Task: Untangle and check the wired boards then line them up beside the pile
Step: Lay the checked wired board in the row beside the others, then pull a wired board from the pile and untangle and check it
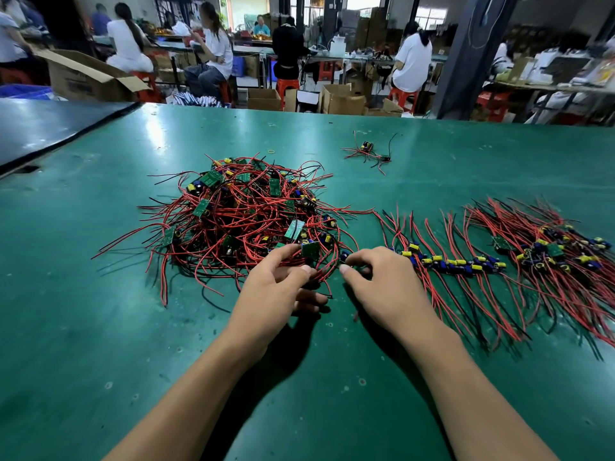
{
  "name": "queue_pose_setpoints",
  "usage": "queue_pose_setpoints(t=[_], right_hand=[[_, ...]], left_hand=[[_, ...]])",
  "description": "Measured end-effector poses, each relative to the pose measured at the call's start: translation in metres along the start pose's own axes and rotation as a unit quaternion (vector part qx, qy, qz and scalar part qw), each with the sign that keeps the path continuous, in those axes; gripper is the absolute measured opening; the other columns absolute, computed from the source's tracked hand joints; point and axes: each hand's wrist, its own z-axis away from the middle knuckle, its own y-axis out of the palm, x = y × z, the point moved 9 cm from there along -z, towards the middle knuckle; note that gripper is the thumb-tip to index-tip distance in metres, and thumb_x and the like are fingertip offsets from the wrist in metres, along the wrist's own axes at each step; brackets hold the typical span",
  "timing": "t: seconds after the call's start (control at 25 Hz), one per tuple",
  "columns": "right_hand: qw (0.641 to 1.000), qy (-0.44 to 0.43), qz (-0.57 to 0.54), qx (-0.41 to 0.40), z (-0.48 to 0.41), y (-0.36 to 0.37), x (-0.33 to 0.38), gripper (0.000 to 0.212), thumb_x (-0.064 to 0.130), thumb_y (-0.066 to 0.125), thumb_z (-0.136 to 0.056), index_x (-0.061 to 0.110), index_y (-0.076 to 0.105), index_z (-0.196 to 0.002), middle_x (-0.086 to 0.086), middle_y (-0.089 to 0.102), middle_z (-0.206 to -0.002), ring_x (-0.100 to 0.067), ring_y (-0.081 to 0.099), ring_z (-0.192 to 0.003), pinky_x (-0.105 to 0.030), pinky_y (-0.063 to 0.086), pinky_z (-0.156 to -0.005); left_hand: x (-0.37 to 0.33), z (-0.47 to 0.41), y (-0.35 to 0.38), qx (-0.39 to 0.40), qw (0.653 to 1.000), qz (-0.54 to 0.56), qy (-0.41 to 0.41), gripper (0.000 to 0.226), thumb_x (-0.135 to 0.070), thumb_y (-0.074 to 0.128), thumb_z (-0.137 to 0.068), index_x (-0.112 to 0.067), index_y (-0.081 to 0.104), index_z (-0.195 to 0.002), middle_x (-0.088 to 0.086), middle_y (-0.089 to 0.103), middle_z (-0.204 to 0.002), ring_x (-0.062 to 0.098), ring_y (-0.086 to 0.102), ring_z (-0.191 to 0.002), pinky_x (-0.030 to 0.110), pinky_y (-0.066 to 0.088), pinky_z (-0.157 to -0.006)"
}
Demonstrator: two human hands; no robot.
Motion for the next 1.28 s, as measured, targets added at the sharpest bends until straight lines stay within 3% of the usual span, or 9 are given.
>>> queue_pose_setpoints(t=[0.2, 0.36, 0.48, 0.6, 0.72, 0.88, 1.08, 1.2, 1.28], right_hand=[[0.996, 0.081, 0.022, -0.042, -0.002, -0.018, -0.024, 0.034, 0.039, 0.065, -0.092, 0.018, 0.072, -0.118, -0.007, 0.07, -0.116, -0.026, 0.065, -0.106, -0.037, 0.052, -0.093], [0.996, 0.079, 0.036, -0.037, 0.0, -0.018, -0.02, 0.036, 0.038, 0.064, -0.094, 0.017, 0.07, -0.123, -0.006, 0.068, -0.122, -0.025, 0.065, -0.107, -0.037, 0.051, -0.094], [0.991, 0.035, -0.115, -0.056, 0.002, -0.015, 0.003, 0.024, 0.035, 0.066, -0.094, 0.021, 0.074, -0.111, 0.001, 0.072, -0.107, -0.012, 0.067, -0.09, -0.028, 0.051, -0.089], [0.96, 0.031, -0.276, 0.019, 0.008, 0.005, 0.025, 0.016, 0.039, 0.061, -0.098, 0.028, 0.074, -0.097, 0.007, 0.073, -0.074, -0.003, 0.065, -0.066, -0.018, 0.05, -0.067], [0.947, 0.054, -0.314, 0.05, 0.01, 0.014, 0.025, 0.011, 0.033, 0.068, -0.095, 0.024, 0.075, -0.095, 0.007, 0.075, -0.081, -0.006, 0.069, -0.074, -0.025, 0.054, -0.074], [0.895, 0.084, -0.427, 0.093, 0.013, 0.02, 0.025, 0.008, 0.026, 0.073, -0.091, 0.019, 0.076, -0.094, 0.006, 0.075, -0.082, -0.002, 0.064, -0.07, -0.014, 0.047, -0.061], [0.828, 0.118, -0.544, 0.066, 0.01, 0.012, 0.022, 0.002, 0.023, 0.076, -0.085, 0.021, 0.077, -0.086, 0.004, 0.071, -0.077, -0.008, 0.056, -0.059, -0.019, 0.043, -0.054], [0.77, 0.141, -0.621, 0.036, 0.007, 0.004, 0.015, 0.016, 0.03, 0.08, -0.07, 0.022, 0.077, -0.083, 0.002, 0.07, -0.079, -0.008, 0.054, -0.057, -0.019, 0.044, -0.052], [0.733, 0.15, -0.663, 0.025, 0.006, 0.0, 0.012, 0.019, 0.033, 0.077, -0.07, 0.019, 0.077, -0.084, 0.001, 0.066, -0.077, -0.007, 0.05, -0.054, -0.019, 0.041, -0.05]], left_hand=[[-0.001, 0.002, 0.0, 0.006, 1.0, 0.011, 0.009, 0.026, -0.005, 0.053, -0.097, -0.01, 0.055, -0.123, 0.017, 0.067, -0.11, 0.032, 0.071, -0.065, 0.029, 0.055, -0.052], [-0.004, 0.004, 0.001, 0.019, 0.999, 0.018, 0.031, 0.024, -0.006, 0.055, -0.097, -0.011, 0.058, -0.121, 0.018, 0.065, -0.116, 0.037, 0.072, -0.071, 0.034, 0.057, -0.054], [-0.007, 0.005, 0.004, 0.028, 0.998, 0.017, 0.054, 0.022, -0.007, 0.056, -0.097, -0.016, 0.062, -0.116, 0.014, 0.068, -0.113, 0.042, 0.071, -0.075, 0.041, 0.059, -0.056], [-0.008, 0.006, 0.005, 0.026, 0.998, -0.004, 0.064, 0.023, -0.008, 0.057, -0.096, -0.023, 0.067, -0.11, 0.007, 0.071, -0.104, 0.037, 0.072, -0.07, 0.037, 0.058, -0.056], [-0.008, 0.006, 0.003, 0.022, 0.997, -0.02, 0.067, 0.021, -0.008, 0.058, -0.096, -0.02, 0.069, -0.108, 0.005, 0.073, -0.098, 0.027, 0.07, -0.063, 0.025, 0.052, -0.049], [-0.006, 0.006, 0.003, 0.019, 0.998, -0.008, 0.054, 0.023, -0.008, 0.057, -0.096, -0.021, 0.068, -0.112, 0.005, 0.074, -0.094, 0.026, 0.07, -0.063, 0.024, 0.052, -0.049], [-0.005, 0.001, -0.004, -0.013, 0.999, 0.017, 0.033, 0.027, -0.013, 0.056, -0.097, -0.023, 0.061, -0.121, 0.006, 0.072, -0.107, 0.032, 0.071, -0.067, 0.035, 0.058, -0.056], [-0.007, 0.002, -0.003, -0.014, 0.999, 0.028, 0.036, 0.036, -0.009, 0.057, -0.096, -0.03, 0.059, -0.125, 0.005, 0.072, -0.108, 0.033, 0.071, -0.068, 0.035, 0.058, -0.055], [-0.008, 0.002, -0.003, -0.019, 0.998, 0.044, 0.039, 0.042, -0.007, 0.058, -0.095, -0.035, 0.058, -0.126, 0.005, 0.072, -0.109, 0.034, 0.071, -0.068, 0.036, 0.059, -0.055]])
